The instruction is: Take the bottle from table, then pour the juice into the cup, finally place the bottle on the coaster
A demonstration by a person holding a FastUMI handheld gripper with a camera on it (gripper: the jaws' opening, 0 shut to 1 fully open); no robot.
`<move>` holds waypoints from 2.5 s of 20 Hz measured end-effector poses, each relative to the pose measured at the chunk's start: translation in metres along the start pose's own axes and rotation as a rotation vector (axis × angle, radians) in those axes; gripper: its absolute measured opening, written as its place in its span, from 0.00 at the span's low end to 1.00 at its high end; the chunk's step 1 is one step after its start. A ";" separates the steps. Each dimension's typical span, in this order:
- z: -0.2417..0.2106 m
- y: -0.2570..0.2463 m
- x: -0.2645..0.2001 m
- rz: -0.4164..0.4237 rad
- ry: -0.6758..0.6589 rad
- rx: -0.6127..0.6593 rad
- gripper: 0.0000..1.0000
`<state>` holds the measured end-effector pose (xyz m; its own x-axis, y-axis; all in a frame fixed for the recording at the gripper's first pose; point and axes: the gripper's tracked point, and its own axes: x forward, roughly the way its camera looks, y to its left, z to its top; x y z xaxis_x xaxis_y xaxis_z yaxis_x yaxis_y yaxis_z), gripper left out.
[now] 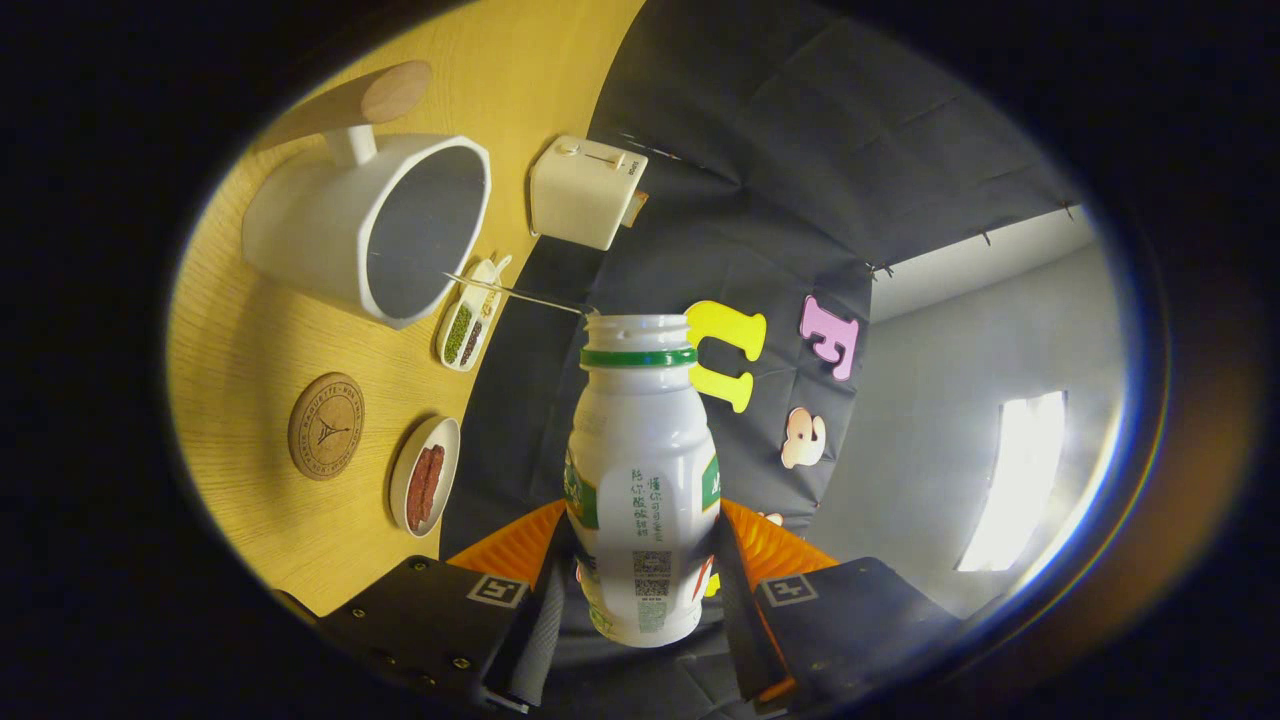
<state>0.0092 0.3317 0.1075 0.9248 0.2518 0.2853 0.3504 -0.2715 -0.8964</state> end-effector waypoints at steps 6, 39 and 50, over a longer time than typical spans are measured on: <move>0.002 -0.007 0.002 -0.012 -0.009 -0.021 0.69; 0.027 -0.037 0.000 -0.120 -0.094 -0.256 0.69; 0.009 0.016 -0.001 0.071 -0.017 0.087 0.70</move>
<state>0.0128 0.3355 0.0898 0.9439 0.2508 0.2149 0.2694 -0.2081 -0.9403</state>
